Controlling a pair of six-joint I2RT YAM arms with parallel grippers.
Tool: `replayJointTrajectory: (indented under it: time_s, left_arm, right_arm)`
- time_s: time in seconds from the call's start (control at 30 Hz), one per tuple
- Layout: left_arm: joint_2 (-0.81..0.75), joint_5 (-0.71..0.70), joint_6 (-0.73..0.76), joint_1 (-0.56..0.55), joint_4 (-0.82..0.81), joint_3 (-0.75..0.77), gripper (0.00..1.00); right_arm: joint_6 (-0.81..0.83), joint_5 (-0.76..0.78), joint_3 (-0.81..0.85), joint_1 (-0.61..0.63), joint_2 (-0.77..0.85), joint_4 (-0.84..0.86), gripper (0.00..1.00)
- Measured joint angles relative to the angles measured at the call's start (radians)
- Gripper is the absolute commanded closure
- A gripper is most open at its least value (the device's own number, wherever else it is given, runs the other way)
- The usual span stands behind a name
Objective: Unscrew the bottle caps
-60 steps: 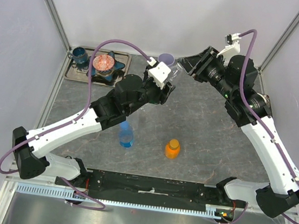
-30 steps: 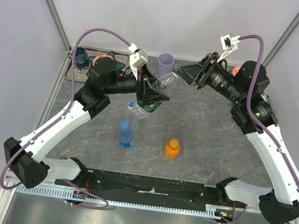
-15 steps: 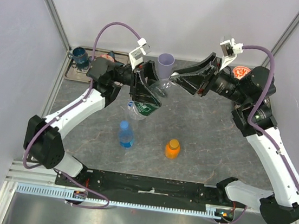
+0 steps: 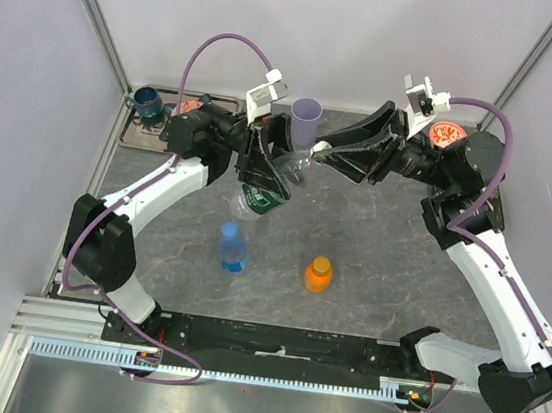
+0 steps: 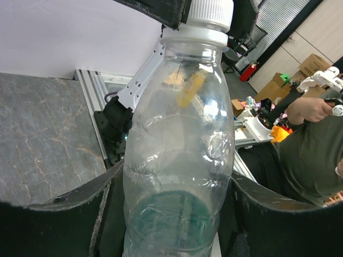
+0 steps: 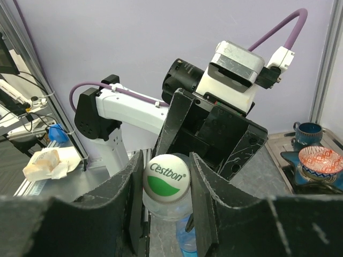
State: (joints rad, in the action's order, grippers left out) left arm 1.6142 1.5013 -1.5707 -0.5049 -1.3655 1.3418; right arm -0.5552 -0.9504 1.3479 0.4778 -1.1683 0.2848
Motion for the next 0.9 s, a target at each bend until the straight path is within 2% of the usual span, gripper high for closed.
replayJointTrajectory:
  time_s: [0.03, 0.1, 0.13, 0.2, 0.23, 0.33, 0.5, 0.77, 0.9]
  left_arm:
    - [0.001, 0.001, -0.002, 0.000, -0.002, 0.000, 0.62]
    - [0.001, 0.002, -0.002, -0.001, -0.003, 0.000, 0.62]
    - [0.001, 0.002, -0.001, -0.001, -0.003, 0.000, 0.62]
    - [-0.002, 0.002, 0.028, -0.002, 0.005, -0.001, 0.62]
    - [-0.007, -0.002, 0.055, -0.002, 0.019, -0.005, 0.62]
    - [-0.043, -0.036, 0.194, -0.003, 0.174, -0.018, 0.62]
    - [-0.147, -0.102, 0.499, -0.001, 0.530, -0.023, 0.61]
    - [-0.217, -0.200, 0.802, -0.002, 0.878, -0.020, 0.61]
    - [-0.246, -0.364, 1.010, -0.018, 1.125, -0.002, 0.61]
  right_arm:
    - [0.003, 0.003, 0.000, 0.000, 0.003, -0.010, 0.90]
    - [0.010, 0.008, 0.000, 0.000, 0.010, -0.027, 0.78]
    - [0.013, 0.015, 0.000, 0.001, 0.014, -0.040, 0.56]
    - [0.024, 0.032, 0.005, 0.005, 0.023, -0.069, 0.40]
    - [0.026, 0.042, 0.011, 0.009, 0.027, -0.090, 0.27]
    - [0.034, 0.065, 0.038, 0.031, 0.031, -0.172, 0.13]
    - [0.047, 0.163, 0.125, 0.045, 0.029, -0.340, 0.02]
    - [0.044, 0.354, 0.331, 0.045, -0.018, -0.529, 0.02]
    - [0.025, 0.464, 0.393, 0.045, -0.038, -0.603, 0.02]
